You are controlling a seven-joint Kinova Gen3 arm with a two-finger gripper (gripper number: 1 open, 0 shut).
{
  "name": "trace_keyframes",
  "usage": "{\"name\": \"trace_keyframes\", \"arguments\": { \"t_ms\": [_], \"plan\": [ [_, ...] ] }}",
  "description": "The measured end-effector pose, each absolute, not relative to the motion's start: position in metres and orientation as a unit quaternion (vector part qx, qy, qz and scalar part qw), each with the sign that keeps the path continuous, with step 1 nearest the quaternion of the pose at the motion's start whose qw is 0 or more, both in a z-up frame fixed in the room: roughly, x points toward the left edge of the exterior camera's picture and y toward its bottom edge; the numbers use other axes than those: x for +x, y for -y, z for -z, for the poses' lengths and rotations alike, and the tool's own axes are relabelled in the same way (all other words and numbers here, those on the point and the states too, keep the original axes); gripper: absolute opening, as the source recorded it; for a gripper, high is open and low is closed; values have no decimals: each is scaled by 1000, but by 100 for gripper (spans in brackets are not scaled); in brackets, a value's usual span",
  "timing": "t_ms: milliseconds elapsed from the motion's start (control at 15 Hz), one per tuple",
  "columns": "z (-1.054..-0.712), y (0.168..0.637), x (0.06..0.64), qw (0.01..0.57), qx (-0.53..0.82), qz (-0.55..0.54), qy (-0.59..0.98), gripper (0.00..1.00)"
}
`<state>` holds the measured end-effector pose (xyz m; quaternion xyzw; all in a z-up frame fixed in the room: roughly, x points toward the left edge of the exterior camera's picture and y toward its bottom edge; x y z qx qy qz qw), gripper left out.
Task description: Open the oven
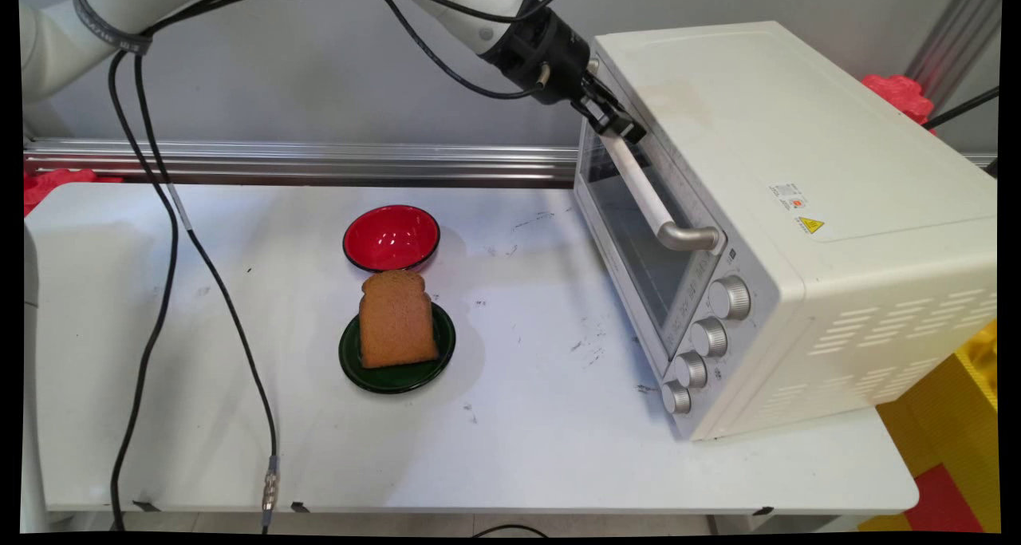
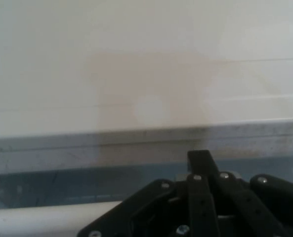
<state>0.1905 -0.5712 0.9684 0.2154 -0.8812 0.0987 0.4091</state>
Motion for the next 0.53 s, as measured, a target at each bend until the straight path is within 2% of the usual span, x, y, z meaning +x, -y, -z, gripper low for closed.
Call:
{"name": "trace_keyframes", "arguments": {
  "t_ms": [533],
  "plan": [
    [-961,561,201,395,221,-89,887,0]
  ]
}}
